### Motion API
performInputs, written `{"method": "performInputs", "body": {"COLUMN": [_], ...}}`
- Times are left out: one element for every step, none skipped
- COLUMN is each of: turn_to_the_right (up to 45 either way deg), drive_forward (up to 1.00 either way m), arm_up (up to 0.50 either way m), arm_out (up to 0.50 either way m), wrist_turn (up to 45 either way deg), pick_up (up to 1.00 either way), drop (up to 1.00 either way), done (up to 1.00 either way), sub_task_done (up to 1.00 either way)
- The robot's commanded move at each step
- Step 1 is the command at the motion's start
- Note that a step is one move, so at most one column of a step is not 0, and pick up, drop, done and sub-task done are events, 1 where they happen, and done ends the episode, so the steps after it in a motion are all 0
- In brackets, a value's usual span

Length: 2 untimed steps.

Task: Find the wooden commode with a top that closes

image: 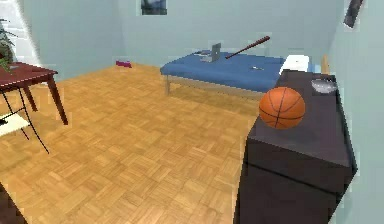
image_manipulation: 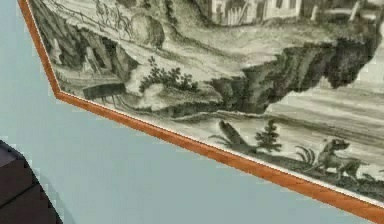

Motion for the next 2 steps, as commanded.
{"method": "performInputs", "body": {"turn_to_the_right": [33.0,-45.0], "drive_forward": [0.00,0.00], "arm_up": [0.00,0.00], "arm_out": [0.00,0.00], "wrist_turn": [0.0,0.0], "pick_up": [0.00,0.00], "drop": [0.00,0.00], "done": [0.00,0.00], "sub_task_done": [0.00,0.00]}}
